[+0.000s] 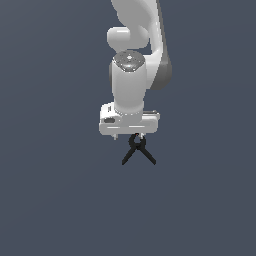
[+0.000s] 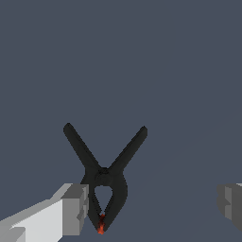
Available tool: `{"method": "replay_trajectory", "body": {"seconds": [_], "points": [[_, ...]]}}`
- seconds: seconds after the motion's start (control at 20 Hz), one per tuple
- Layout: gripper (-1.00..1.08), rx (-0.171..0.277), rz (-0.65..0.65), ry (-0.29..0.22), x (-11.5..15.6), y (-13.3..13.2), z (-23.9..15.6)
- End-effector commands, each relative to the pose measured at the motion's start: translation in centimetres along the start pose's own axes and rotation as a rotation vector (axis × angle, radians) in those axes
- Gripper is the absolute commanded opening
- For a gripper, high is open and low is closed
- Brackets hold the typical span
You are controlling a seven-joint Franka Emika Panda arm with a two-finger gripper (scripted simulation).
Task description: Pick up the object and move it to a goal position.
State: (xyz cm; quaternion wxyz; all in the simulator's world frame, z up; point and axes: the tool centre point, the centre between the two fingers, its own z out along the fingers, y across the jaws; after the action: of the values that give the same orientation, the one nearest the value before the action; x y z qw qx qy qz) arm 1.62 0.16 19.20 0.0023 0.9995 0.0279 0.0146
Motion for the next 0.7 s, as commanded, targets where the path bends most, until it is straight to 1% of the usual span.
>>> {"method": "replay_trajectory", "body": {"seconds": [0.0, 0.3, 0.65], "points": [[0.28, 0.000, 0.000, 0.000, 0.0, 0.0, 0.0], [0.28, -0.010, 0.026, -0.021, -0.6, 1.5, 0.5], [0.28, -0.014, 0.039, -0.019, -0.6, 1.5, 0.8]]}}
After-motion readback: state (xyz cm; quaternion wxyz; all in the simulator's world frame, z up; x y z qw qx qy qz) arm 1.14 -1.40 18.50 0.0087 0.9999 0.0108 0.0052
